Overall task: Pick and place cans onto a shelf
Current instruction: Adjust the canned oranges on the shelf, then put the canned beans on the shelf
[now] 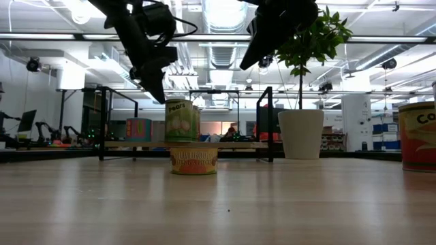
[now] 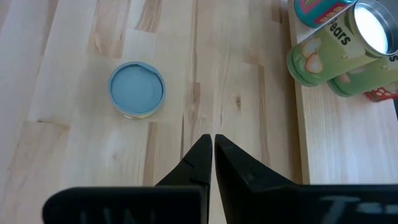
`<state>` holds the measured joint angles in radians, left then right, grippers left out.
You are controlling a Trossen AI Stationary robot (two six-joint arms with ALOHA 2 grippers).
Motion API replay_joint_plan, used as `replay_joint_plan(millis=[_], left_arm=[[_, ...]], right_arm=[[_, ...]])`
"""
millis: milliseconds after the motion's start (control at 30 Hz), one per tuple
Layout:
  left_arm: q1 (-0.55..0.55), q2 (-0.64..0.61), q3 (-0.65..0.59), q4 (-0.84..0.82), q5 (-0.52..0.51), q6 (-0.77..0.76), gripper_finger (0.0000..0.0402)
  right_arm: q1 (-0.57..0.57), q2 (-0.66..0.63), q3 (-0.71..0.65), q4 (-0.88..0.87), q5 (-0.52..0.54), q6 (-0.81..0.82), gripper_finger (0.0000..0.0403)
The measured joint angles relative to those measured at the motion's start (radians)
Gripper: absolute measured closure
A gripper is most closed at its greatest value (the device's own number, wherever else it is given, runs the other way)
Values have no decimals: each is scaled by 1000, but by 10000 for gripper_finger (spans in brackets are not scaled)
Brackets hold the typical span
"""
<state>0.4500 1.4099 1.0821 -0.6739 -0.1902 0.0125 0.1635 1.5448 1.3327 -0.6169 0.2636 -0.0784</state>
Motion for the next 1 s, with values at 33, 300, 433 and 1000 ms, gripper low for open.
replay_joint_plan(millis=[33, 300, 433, 1000], left_arm=[[-1, 1, 0, 0, 0, -2, 402], [-14, 3, 0, 9, 0, -15, 402], [-22, 3, 0, 10, 0, -19, 402], [-152, -140, -43, 115, -13, -138, 402]], right_arm=[[0, 0, 0, 0, 0, 0, 394], [0, 0, 0, -6, 0, 0, 394], [0, 0, 0, -6, 0, 0, 394], [27, -49, -47, 16, 1, 63, 394]])
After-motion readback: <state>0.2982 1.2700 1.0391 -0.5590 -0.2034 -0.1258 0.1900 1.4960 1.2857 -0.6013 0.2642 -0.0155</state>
